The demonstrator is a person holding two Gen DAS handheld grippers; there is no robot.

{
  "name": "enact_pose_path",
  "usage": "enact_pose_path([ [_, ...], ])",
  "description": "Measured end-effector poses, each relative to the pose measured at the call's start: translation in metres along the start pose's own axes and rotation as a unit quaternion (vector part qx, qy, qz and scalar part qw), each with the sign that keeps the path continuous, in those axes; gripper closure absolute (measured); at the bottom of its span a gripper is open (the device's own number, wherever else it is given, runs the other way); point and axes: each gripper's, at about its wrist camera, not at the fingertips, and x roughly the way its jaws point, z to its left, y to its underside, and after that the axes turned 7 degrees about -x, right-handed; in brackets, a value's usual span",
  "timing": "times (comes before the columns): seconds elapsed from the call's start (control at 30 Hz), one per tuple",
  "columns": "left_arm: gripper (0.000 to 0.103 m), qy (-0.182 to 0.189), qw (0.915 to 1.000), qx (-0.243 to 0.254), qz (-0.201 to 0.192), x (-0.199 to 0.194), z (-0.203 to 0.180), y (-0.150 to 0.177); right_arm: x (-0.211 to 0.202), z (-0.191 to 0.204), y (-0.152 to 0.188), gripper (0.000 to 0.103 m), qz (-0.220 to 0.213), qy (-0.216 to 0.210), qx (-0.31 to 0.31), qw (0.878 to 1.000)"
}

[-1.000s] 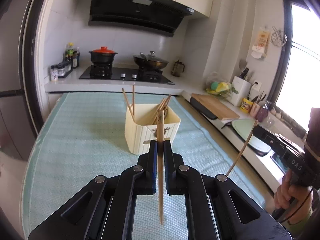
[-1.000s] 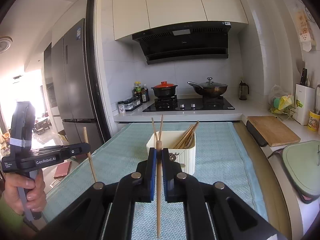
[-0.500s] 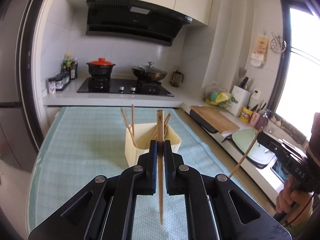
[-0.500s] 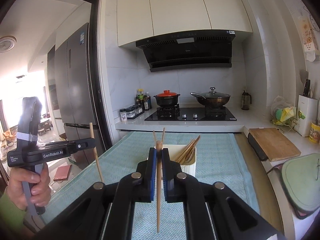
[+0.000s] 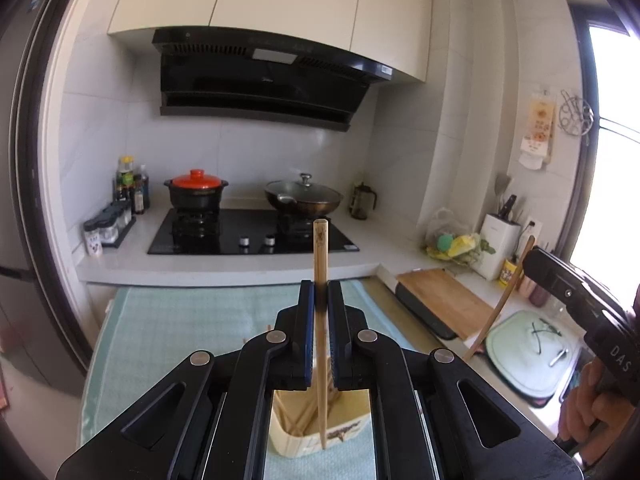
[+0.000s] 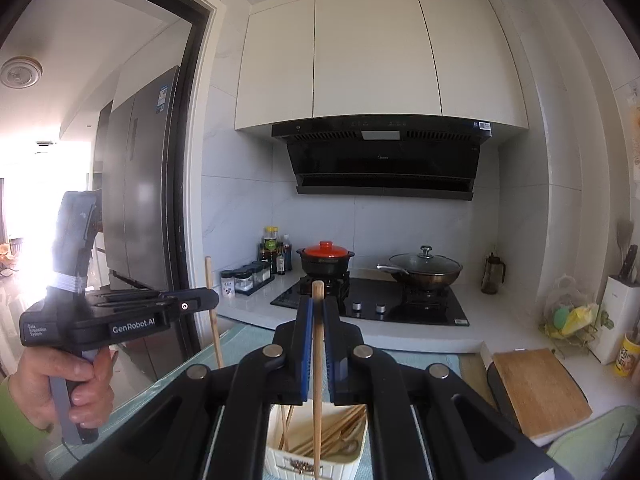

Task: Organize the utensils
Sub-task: 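Lower both chopsticks into the holder and open both grippers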

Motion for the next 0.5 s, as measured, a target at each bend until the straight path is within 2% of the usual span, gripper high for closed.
enact_pose_path([
  [0.1,0.099,-0.010,0.9998,-0.001,0.015,0.031,0.004,-0.001,0.032,-0.008,-0.001,0.097,0.009,-0.008,0.009,1.000],
  [0.2,0.099,-0.017,0.9988,-0.011,0.044,0.065,0.013,0.011,0.071,-0.016,0.014,0.097,0.043,-0.023,0.026,0.998],
  [0.33,0.099,-0.026,0.9954,-0.020,0.090,0.106,0.025,0.035,0.124,-0.022,0.053,0.097,0.106,-0.047,0.056,0.992],
  [0.43,0.096,-0.033,0.9917,-0.018,0.123,0.133,0.034,0.055,0.164,-0.023,0.088,0.097,0.161,-0.073,0.078,0.981],
  [0.47,0.082,-0.041,0.9903,-0.017,0.131,0.139,0.037,0.061,0.177,-0.024,0.100,0.097,0.180,-0.078,0.085,0.977],
  [0.5,0.053,-0.051,0.9889,-0.015,0.139,0.142,0.040,0.066,0.188,-0.025,0.110,0.091,0.197,-0.076,0.090,0.973],
])
